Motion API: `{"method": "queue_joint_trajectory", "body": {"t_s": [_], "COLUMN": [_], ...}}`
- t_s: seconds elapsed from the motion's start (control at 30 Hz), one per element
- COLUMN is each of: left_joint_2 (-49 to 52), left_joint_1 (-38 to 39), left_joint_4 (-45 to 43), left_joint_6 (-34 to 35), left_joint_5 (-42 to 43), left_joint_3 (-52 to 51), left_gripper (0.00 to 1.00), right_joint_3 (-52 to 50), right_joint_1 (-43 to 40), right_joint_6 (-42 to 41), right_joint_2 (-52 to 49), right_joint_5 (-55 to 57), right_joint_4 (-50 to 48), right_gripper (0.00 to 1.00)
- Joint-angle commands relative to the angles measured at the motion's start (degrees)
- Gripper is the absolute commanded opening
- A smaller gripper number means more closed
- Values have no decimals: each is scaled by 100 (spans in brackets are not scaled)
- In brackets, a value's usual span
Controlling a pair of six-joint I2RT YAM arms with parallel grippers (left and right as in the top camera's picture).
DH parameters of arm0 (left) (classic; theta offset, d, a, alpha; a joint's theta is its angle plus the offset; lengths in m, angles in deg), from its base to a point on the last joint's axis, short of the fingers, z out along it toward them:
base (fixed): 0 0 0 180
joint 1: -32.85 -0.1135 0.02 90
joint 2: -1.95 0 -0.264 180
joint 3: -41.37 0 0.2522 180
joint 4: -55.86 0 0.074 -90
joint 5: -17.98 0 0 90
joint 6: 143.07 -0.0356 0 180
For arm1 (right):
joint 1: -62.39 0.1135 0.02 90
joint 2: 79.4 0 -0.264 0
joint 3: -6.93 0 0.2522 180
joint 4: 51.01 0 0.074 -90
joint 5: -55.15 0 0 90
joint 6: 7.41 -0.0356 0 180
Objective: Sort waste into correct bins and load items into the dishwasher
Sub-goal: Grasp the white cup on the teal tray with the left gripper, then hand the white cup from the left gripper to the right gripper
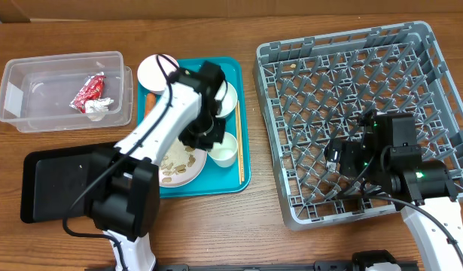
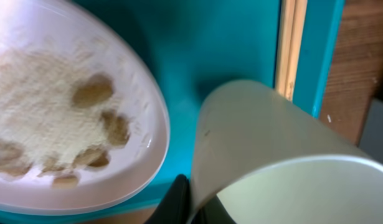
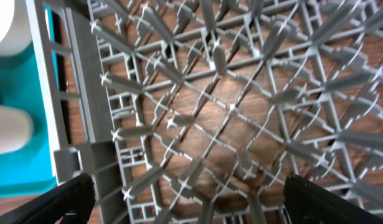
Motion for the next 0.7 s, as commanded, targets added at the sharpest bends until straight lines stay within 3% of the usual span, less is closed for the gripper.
{"method": "queue_joint_trajectory", "body": {"t_s": [0.0, 0.07, 0.1, 0.17, 0.27, 0.37, 0.67], "left_joint_2": [-72, -72, -68, -57, -52, -52, -52], "left_joint_1": [-621, -914, -1086, -1235, -1272, -1213, -876], "left_joint_4": [330, 264, 245, 251, 225, 227, 229], "left_joint_6": [-763, -1504, -2109, -2562, -2605, -2601, -2594], "left_joint_5": [1137, 2924, 4247, 5372, 6166, 7018, 7300], "left_joint_3": [1088, 1244, 1239, 1215, 1215, 1215, 1215], "left_gripper": [7, 8, 7, 7, 7, 7, 6], "right_joint_3": [142, 142, 142, 142, 142, 142, 142], "right_joint_1": [-22, -52, -90, -103, -103, -101, -90], "right_joint_6": [-205, -544, -584, -227, 833, 1255, 1248], "right_joint_2": [15, 15, 4, -24, -155, -400, -955], "right_joint_5": [352, 304, -186, -1360, -3954, -5337, -6900], "right_joint_4": [-444, -986, -1408, -1840, -2282, -2385, -3357], "right_gripper": [100, 100, 100, 100, 100, 100, 100]}}
